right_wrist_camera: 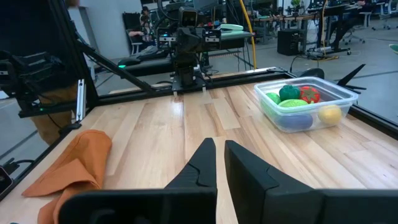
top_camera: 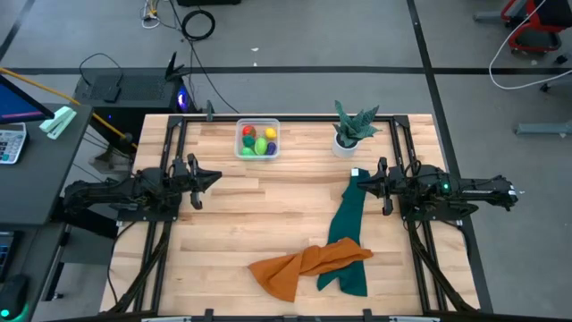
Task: Pick and placing Produce into tupperware
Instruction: Return to Home Position
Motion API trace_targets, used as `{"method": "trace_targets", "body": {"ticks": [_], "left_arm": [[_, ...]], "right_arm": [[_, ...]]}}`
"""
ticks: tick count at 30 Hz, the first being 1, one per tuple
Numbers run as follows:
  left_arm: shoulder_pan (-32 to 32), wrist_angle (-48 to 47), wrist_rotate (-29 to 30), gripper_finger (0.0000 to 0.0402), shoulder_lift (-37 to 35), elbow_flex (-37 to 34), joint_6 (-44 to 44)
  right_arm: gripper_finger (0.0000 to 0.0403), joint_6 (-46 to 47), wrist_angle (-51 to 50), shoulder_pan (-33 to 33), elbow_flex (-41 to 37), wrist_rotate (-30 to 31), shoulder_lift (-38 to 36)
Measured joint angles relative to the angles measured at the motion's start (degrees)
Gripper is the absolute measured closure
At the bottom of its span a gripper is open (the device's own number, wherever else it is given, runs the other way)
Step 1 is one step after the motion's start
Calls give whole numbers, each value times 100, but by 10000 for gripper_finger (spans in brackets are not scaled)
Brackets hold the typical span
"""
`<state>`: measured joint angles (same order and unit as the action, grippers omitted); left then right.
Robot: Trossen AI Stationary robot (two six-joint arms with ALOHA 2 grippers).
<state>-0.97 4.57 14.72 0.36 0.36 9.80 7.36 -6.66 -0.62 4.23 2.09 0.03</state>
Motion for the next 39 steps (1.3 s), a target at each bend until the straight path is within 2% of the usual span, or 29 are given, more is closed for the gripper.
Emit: {"method": "trace_targets", "body": {"ticks": [9,19,30,39], "left_arm": [[1,0,1,374,0,0,0],[0,1,2,361,0,0,0],[2,-1,0,376,0,0,0],[0,0,0,364,-2,2,-1]], "right_arm": [[402,0,0,0,0,-1,-1],[402,-1,0,-1,0,0,-1],[402,-1,0,1,0,0,-1],[402,0,0,0,0,0,-1]]}}
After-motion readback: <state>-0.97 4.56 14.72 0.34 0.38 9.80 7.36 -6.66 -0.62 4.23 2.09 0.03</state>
